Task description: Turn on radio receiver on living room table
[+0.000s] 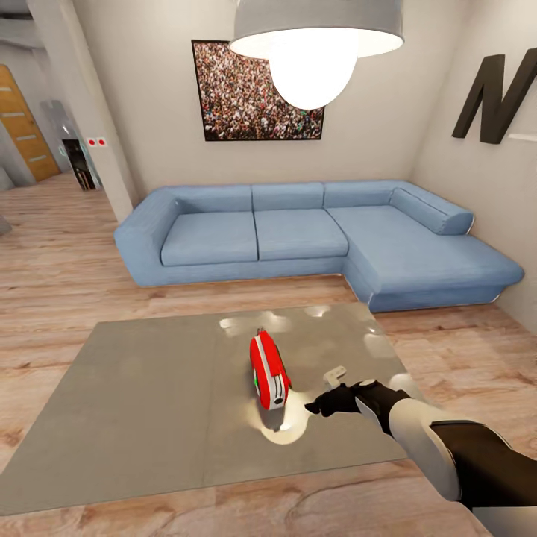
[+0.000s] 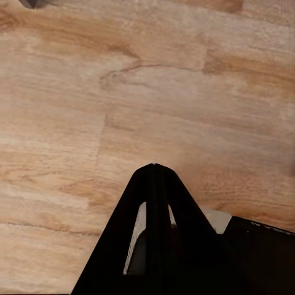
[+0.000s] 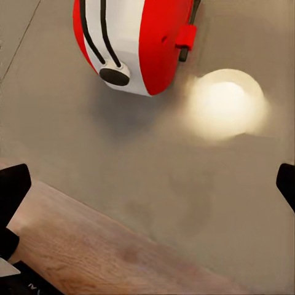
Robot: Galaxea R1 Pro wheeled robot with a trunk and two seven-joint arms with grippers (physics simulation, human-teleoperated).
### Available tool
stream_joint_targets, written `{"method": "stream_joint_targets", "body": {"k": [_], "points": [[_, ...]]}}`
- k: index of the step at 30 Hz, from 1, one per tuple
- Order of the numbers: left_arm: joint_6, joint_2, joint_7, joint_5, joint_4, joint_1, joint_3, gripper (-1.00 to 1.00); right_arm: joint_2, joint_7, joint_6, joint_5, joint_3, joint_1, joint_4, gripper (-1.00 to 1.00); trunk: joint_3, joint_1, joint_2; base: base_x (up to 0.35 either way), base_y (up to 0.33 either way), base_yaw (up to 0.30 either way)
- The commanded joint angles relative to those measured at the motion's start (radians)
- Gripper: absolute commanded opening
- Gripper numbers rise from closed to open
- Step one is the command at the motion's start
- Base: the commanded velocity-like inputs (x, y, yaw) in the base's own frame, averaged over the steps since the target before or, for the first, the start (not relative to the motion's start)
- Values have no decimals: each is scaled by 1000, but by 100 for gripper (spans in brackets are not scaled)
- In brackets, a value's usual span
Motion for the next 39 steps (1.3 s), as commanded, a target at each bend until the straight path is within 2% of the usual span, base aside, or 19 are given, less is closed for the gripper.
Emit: {"method": "stream_joint_targets", "body": {"k": [1,3,5,8,11,13,16,17,19,22,24,26,29,36,39], "points": [[0,8,0,0,11,0,-2,-100,-2,-4,0,0,0,9,0,100,3,-4,7,-3,-3,0],[-1,20,0,-5,28,0,-3,-100,-8,-23,0,0,0,40,0,100,10,-12,21,-2,-1,0],[-3,36,0,-24,43,0,-4,-100,-23,-72,-6,-1,0,93,0,100,16,-19,35,0,0,0],[-28,47,-1,-52,51,0,-4,-100,-45,-132,-60,-1,0,180,0,100,25,-31,56,0,0,0],[-92,52,-1,-77,79,0,-5,-100,-71,-182,-130,-8,0,283,0,100,35,-42,77,0,0,0],[-133,53,0,-97,104,0,-5,-100,-91,-213,-148,-45,-1,339,0,100,41,-50,91,0,0,0],[-178,54,0,-135,120,0,-4,-100,-125,-248,-160,-158,-1,414,0,100,50,-61,112,0,0,0],[-182,54,0,-141,121,0,-4,-100,-130,-253,-161,-177,-1,426,0,100,53,-65,119,0,0,0],[-193,54,1,-164,125,0,-3,-100,-145,-267,-164,-243,0,468,0,100,60,-73,133,0,0,0],[-199,54,2,-180,127,0,-3,-100,-151,-302,-179,-288,0,543,0,100,69,-84,154,0,0,0],[-201,54,3,-187,139,0,-3,-100,-148,-354,-209,-297,0,590,0,100,75,-92,168,0,0,0],[-202,54,3,-189,154,0,-3,-100,-146,-397,-221,-299,0,617,0,100,82,-100,182,0,0,0],[-202,53,3,-188,165,0,-3,-100,-141,-426,-224,-295,2,632,0,100,82,-100,182,0,0,0],[-194,38,0,-187,171,0,-2,-100,-136,-435,-220,-299,3,636,0,100,82,-100,182,0,0,0],[-193,38,2,-185,213,0,4,-100,-135,-436,-220,-300,3,637,0,100,82,-100,182,0,0,0]]}}
